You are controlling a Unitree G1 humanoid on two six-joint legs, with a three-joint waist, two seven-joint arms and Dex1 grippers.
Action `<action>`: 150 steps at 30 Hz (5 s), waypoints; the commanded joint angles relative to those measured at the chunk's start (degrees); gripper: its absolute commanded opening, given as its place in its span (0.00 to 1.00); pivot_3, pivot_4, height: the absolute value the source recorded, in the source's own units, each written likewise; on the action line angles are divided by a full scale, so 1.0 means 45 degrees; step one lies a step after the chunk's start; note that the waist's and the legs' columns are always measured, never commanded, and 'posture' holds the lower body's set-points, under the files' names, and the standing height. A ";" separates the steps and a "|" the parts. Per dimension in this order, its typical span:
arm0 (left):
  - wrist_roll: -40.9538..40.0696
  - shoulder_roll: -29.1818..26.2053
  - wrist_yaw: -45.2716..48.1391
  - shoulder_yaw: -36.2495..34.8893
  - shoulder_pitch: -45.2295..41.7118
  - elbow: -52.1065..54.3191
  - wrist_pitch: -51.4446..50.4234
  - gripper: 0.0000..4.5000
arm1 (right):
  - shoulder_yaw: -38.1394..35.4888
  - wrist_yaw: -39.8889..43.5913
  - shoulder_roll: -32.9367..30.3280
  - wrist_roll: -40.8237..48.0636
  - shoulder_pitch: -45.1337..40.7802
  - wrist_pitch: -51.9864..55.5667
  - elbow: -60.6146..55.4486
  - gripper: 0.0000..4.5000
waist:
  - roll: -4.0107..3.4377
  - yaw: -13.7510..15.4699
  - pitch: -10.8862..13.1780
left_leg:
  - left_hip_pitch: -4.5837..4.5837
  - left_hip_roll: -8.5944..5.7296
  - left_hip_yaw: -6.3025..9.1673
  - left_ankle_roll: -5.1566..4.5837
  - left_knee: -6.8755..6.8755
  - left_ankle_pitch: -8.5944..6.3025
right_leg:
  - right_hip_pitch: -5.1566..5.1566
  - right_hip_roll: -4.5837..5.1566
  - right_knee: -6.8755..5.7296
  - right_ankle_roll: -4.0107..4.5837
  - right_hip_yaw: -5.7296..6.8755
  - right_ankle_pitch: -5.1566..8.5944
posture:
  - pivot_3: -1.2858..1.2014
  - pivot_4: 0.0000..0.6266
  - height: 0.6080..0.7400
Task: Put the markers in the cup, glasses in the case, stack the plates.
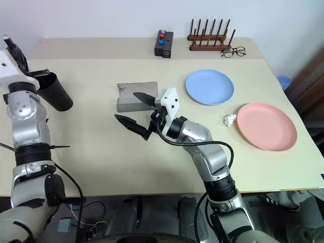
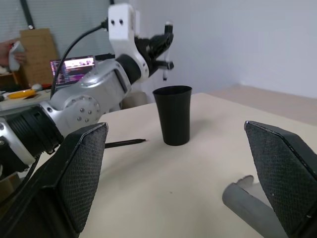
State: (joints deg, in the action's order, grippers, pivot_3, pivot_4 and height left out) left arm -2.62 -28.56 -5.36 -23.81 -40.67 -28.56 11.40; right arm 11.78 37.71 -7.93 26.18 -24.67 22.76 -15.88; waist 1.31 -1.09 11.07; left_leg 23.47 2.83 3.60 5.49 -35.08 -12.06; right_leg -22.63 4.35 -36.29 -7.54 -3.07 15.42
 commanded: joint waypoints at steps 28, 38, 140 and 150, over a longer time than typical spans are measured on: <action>-0.1800 0.0259 0.0327 -0.0152 -0.0440 -0.0799 0.0516 0.62 | -0.0185 -0.0140 -0.0204 0.0720 0.0071 0.0251 -0.0772 1.00 | 0.0000 0.0042 0.0000 | 0.0005 0.0001 0.0001 0.0001 0.0012 0.0001 | -0.0002 0.0000 0.0001 -0.0007 0.0007 -0.0003 | 0.52 0.24 1.00; -0.5710 -0.2301 0.2191 -0.2334 0.3006 0.5210 -0.7649 0.81 | -0.0602 -0.0156 -0.0901 0.0531 0.0331 0.0218 -0.0963 1.00 | -0.0001 -0.0347 0.0001 | 0.0004 0.0006 0.0001 0.0001 0.0033 0.0000 | -0.0017 0.0001 -0.0008 -0.0007 0.0004 -0.0003 | 0.52 0.24 1.00; -0.1730 -0.1083 0.2557 -0.0088 -0.0475 -0.2188 0.1373 0.68 | -0.0095 0.1223 -0.0994 0.0017 0.0432 -0.0958 -0.0105 1.00 | 0.0029 -0.0250 -0.0003 | 0.0049 0.0012 -0.0008 0.0022 -0.0007 0.0016 | -0.0125 -0.0011 -0.0152 0.0008 -0.0014 0.0010 | 0.52 0.24 1.00; -0.4203 -0.0571 0.5085 0.0641 -0.0162 0.1475 -0.1882 0.74 | -0.0147 0.1203 -0.1161 0.0034 0.0468 -0.0829 -0.0178 1.00 | 0.0030 -0.0230 -0.0003 | 0.0050 0.0012 -0.0006 0.0028 -0.0008 0.0019 | -0.0123 -0.0011 -0.0152 0.0009 -0.0014 0.0010 | 0.52 0.24 1.00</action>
State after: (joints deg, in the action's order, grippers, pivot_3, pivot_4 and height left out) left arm -18.42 -30.85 13.25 -22.93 -41.12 -28.50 7.27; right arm 11.95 43.11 -13.04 25.57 -22.56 19.36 -13.94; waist 1.44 -2.13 11.06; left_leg 23.70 2.89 3.57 5.63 -35.11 -11.96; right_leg -23.18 4.31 -36.98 -7.51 -3.14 15.46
